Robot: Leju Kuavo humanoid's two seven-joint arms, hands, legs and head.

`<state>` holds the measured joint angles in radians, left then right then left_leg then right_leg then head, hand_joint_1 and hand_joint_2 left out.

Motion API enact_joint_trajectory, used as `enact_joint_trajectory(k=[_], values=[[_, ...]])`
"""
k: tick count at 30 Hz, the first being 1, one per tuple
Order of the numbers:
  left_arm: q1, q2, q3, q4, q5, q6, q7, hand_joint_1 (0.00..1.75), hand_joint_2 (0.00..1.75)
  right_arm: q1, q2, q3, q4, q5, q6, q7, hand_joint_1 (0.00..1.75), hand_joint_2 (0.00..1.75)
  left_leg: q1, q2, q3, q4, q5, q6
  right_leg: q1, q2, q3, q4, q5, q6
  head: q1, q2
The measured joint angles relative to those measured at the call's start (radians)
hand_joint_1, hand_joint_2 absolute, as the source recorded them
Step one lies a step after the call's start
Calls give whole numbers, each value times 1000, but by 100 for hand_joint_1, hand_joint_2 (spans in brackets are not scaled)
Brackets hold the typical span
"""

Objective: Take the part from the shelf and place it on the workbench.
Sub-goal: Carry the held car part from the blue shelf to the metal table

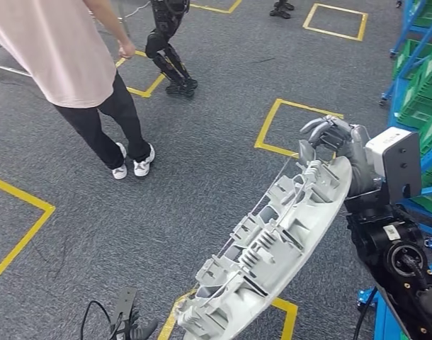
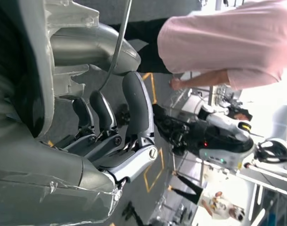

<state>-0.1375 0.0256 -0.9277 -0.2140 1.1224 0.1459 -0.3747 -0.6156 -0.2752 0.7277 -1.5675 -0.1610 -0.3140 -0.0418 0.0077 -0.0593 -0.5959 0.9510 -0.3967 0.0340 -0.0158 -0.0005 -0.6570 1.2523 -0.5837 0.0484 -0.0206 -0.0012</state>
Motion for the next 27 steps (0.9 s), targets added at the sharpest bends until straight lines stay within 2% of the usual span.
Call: enact_joint_trajectory(k=[1,2,3,4,5,7,8,9,10,11,12,13,14,15,16,17,19,20,22,23,24,25,27], values=[[0,0,0,0,0,-1,-2,0,175,2,-3,-1,-2,0,-3,0,175,175,-1,-16,2,1,-1,0,0,9,19,-59,43,-5,0,0],[0,-1,0,0,-1,-3,-4,0,175,3,-7,-3,-5,1,-5,0,175,175,0,-29,3,2,-2,-1,0,33,46,-135,88,-11,1,0],[-1,-2,0,0,-1,-4,-6,0,175,3,-10,-4,-9,2,-5,0,175,175,0,-42,2,5,-3,-4,-1,59,71,-204,120,-16,0,0],[-2,-3,0,0,0,-4,-7,0,175,4,-13,-6,-13,4,-6,-1,175,175,1,-55,-2,6,-2,-7,-1,81,95,-257,137,-18,1,0],[-3,-3,0,0,0,-4,-8,0,175,4,-15,-7,-16,6,-5,-1,175,175,4,-66,-7,7,0,-13,0,94,107,-282,138,-20,0,0],[-2,-3,0,0,0,-1,-10,0,175,6,-16,-8,-20,11,-4,-2,175,175,7,-91,-15,3,7,-26,0,75,122,-299,135,-23,0,0],[-1,-2,0,0,-1,1,-12,0,175,6,-16,-9,-22,13,-2,-2,175,175,7,-87,-18,7,5,-31,-2,62,127,-307,139,-27,-1,0],[0,-2,0,0,-2,3,-14,0,175,6,-16,-10,-24,15,0,-3,175,175,5,-66,-29,27,-8,-35,-4,47,133,-317,143,-31,-3,0],[-1,-1,0,0,-4,5,-16,0,175,6,-17,-11,-25,16,1,-3,175,175,4,-33,-50,69,-31,-38,-6,31,138,-325,146,-35,-6,0],[-3,-2,0,0,-5,5,-17,0,175,7,-17,-12,-26,17,2,-3,175,175,5,5,-81,132,-62,-41,-3,17,141,-328,147,-38,-10,0],[-6,-2,0,0,-6,5,-18,0,175,9,-17,-13,-27,17,2,-4,175,175,6,31,-118,203,-94,-46,-2,1,141,-329,147,-40,-13,0],[-7,-1,0,0,-6,5,-19,0,175,11,-17,-14,-28,17,2,-4,175,175,8,43,-149,263,-114,-52,-1,-14,141,-329,146,-40,-13,0],[-8,-1,0,0,-7,5,-21,0,175,13,-17,-14,-28,17,2,-4,175,175,9,49,-165,292,-117,-56,0,-29,142,-329,145,-40,-13,0],[-8,-1,0,0,-8,5,-23,0,175,15,-17,-14,-28,18,2,-5,175,175,10,53,-160,280,-102,-59,-1,-43,142,-328,143,-39,-13,0],[-8,0,0,0,-10,5,-24,0,175,17,-17,-14,-28,18,3,-7,175,175,10,61,-132,227,-72,-61,-2,-57,143,-327,140,-36,-14,0],[-8,1,0,0,-11,6,-25,0,175,17,-17,-14,-28,19,3,-8,175,175,10,78,-89,148,-38,-62,-2,-68,144,-324,137,-32,-14,0],[-12,2,0,0,-16,7,-27,0,175,18,-17,-17,-30,21,4,-12,175,175,6,111,-26,29,3,-56,3,-87,146,-318,128,-21,-14,0],[-13,2,0,0,-18,8,-28,0,175,18,-17,-18,-30,23,5,-13,175,175,4,117,-15,6,7,-50,6,-95,147,-316,124,-15,-14,0],[-14,3,-1,0,-21,11,-29,0,175,18,-17,-20,-31,25,7,-14,175,175,1,96,-16,4,4,-33,8,-112,153,-316,117,-4,-10,0],[-13,3,-1,0,-21,12,-29,0,175,18,-17,-21,-32,26,7,-15,175,175,2,85,-15,3,3,-27,6,-111,154,-312,111,1,-9,0],[-13,4,-1,0,-21,13,-29,0,175,18,-17,-21,-32,26,8,-15,175,175,3,74,-13,2,3,-20,2,-97,149,-296,96,5,-8,0],[-13,5,-1,0,-21,13,-29,0,175,18,-17,-22,-33,26,9,-15,175,175,5,64,-10,0,3,-13,0,-74,133,-257,72,8,-6,0],[-14,5,-1,0,-22,13,-30,0,175,20,-17,-22,-33,26,12,-16,175,175,4,44,-7,0,2,-3,-2,-23,66,-112,4,8,-2,0]])
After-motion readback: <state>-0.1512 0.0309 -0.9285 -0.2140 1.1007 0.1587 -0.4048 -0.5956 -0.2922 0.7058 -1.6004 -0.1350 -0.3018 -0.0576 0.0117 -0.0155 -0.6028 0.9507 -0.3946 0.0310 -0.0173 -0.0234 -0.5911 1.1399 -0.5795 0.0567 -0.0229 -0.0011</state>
